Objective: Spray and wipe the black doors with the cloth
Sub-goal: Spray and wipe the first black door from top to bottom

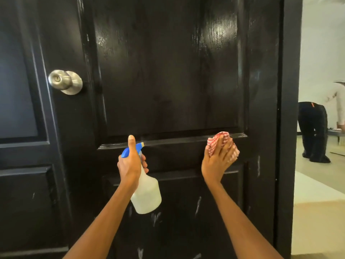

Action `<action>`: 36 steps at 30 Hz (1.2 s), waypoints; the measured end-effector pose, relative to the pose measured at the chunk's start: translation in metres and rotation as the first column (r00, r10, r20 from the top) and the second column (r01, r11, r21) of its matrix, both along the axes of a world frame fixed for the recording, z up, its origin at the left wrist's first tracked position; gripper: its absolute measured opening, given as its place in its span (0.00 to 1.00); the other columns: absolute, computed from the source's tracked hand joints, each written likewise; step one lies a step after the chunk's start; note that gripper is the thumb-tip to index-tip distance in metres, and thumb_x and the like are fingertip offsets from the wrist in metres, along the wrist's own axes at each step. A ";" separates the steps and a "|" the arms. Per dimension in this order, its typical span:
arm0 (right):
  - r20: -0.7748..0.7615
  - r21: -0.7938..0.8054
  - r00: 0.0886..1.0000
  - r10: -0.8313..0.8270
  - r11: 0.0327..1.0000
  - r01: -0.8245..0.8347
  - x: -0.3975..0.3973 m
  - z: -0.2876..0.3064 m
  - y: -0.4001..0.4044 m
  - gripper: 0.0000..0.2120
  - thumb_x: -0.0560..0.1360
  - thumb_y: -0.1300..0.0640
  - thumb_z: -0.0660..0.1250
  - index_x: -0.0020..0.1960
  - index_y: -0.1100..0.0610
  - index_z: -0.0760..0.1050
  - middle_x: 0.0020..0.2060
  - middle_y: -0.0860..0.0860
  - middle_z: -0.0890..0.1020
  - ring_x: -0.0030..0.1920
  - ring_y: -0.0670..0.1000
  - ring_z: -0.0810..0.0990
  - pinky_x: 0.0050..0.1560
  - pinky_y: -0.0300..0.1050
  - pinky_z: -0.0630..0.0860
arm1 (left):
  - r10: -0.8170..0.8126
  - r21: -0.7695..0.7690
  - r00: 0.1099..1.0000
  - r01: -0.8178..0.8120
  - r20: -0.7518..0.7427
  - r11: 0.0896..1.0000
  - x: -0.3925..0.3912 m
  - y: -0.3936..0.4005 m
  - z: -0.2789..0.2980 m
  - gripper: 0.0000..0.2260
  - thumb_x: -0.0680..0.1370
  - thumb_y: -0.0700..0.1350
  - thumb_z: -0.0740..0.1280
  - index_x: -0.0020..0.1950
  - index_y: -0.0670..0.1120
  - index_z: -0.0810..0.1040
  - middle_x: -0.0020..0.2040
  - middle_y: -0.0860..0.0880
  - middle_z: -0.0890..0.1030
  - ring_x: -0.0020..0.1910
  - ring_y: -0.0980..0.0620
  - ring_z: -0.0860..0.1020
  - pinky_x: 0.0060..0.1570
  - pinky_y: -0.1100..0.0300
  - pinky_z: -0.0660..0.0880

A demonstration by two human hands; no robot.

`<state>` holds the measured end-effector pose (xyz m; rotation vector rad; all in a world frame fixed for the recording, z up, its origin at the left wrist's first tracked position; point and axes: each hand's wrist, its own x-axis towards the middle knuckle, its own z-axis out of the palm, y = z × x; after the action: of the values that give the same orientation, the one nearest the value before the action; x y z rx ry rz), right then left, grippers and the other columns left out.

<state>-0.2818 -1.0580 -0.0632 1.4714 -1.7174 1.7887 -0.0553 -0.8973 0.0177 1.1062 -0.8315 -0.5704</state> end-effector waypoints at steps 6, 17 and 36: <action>-0.251 -0.076 0.958 0.138 0.984 -0.162 0.122 0.013 0.031 0.35 0.81 0.43 0.57 0.83 0.51 0.50 0.82 0.59 0.54 0.81 0.66 0.50 0.76 0.74 0.46 | 0.151 -0.041 0.988 -0.149 0.042 0.988 0.057 0.025 -0.006 0.32 0.76 0.70 0.59 0.51 0.42 0.82 0.40 0.42 0.84 0.34 0.49 0.82 0.30 0.58 0.78; -0.767 0.080 0.535 0.355 0.879 -0.469 0.295 0.044 0.082 0.37 0.81 0.49 0.64 0.84 0.49 0.48 0.83 0.54 0.51 0.82 0.59 0.46 0.79 0.67 0.42 | 0.342 -0.120 0.929 -0.327 0.140 0.937 0.126 0.081 -0.013 0.28 0.76 0.69 0.59 0.48 0.46 0.82 0.39 0.42 0.83 0.36 0.46 0.83 0.34 0.52 0.81; -0.247 0.005 0.965 -0.094 0.995 0.098 -0.115 0.018 0.005 0.31 0.82 0.47 0.59 0.83 0.51 0.55 0.81 0.54 0.59 0.80 0.60 0.57 0.78 0.66 0.49 | -0.059 -0.096 0.975 0.081 0.212 0.992 -0.025 0.018 -0.005 0.25 0.78 0.66 0.61 0.48 0.44 0.83 0.39 0.43 0.82 0.34 0.51 0.82 0.27 0.62 0.77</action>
<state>-0.3969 -1.0527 -0.0452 1.5174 -1.6521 1.4763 -0.0798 -0.8795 0.0127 1.0556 -1.0749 -0.4682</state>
